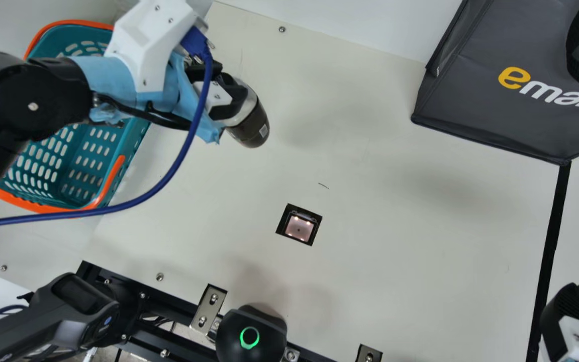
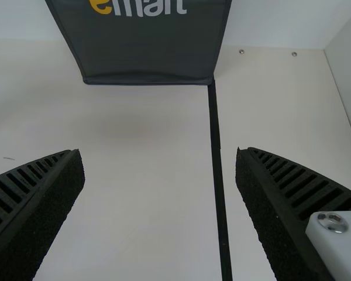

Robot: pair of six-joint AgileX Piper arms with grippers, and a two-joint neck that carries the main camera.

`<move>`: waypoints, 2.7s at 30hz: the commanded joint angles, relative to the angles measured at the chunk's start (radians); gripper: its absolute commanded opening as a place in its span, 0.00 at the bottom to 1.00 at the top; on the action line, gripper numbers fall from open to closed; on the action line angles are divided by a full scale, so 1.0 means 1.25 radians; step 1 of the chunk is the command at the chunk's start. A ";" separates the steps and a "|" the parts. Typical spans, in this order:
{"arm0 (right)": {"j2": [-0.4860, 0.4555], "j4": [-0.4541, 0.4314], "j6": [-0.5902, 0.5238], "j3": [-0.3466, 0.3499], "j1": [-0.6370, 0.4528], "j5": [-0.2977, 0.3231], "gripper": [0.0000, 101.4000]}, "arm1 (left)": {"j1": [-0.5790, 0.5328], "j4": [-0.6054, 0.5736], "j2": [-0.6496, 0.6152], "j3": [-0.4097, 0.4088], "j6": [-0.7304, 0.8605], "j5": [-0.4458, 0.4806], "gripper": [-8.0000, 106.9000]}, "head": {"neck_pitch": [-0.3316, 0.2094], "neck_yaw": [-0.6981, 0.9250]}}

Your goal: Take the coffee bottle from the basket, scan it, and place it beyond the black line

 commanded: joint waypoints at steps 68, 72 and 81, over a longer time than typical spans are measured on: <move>0.000 0.000 0.000 0.000 0.000 0.000 0.90 | -0.061 -0.057 -0.016 0.247 0.097 -0.159 0.19 | -0.021 0.002; 0.000 0.000 0.000 0.000 0.000 0.000 0.90 | -0.064 -0.052 -0.017 0.249 0.097 -0.161 0.31 | -0.021 0.002; 0.000 0.000 0.000 0.000 0.000 0.000 0.90 | -0.068 -0.041 -0.017 0.251 0.090 -0.166 0.57 | -0.021 0.002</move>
